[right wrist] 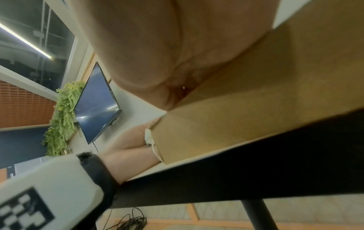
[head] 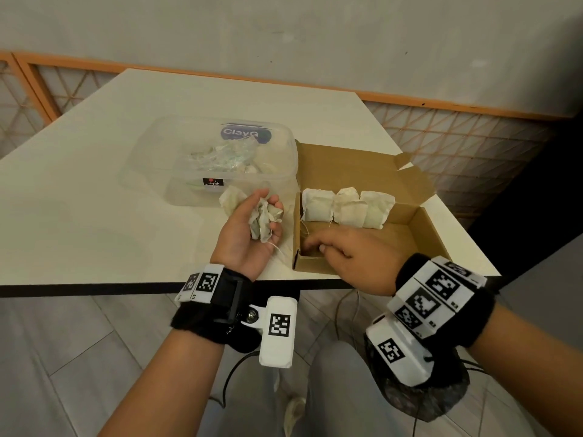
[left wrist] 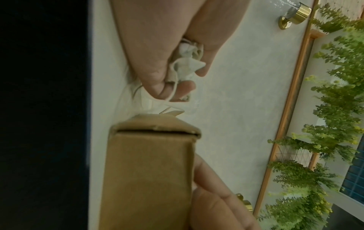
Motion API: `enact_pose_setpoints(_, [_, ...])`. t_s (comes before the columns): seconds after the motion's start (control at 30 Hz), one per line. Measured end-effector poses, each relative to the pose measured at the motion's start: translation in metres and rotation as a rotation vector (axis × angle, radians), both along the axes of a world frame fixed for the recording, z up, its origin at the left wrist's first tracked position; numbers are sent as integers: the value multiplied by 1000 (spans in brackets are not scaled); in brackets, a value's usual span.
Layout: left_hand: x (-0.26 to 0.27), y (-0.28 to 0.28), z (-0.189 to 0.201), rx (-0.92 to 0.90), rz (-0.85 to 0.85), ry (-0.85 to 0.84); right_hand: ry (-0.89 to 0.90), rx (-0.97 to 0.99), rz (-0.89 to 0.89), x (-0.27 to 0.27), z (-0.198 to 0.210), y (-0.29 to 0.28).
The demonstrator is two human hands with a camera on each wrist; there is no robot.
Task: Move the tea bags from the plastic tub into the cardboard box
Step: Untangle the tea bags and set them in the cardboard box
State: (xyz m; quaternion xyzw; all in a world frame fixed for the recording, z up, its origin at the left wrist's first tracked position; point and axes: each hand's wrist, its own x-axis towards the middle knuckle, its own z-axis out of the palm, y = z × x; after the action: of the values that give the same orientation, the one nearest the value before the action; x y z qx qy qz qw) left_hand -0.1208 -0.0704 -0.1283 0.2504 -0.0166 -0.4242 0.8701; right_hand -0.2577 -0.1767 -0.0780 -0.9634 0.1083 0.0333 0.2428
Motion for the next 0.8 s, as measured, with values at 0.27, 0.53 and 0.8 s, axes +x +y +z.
enact_pose_setpoints(0.27, [1,0,-1,1,-2,13,50,22,-93,4,-2,-9])
enact_pose_setpoints(0.53, [1,0,-2,0,-4,1,-14,-145,-419,-16,-10,-31])
enact_pose_setpoints(0.8, [0,-1,-1,15,-9,-38,81,-83,-375,-13,-12,-34])
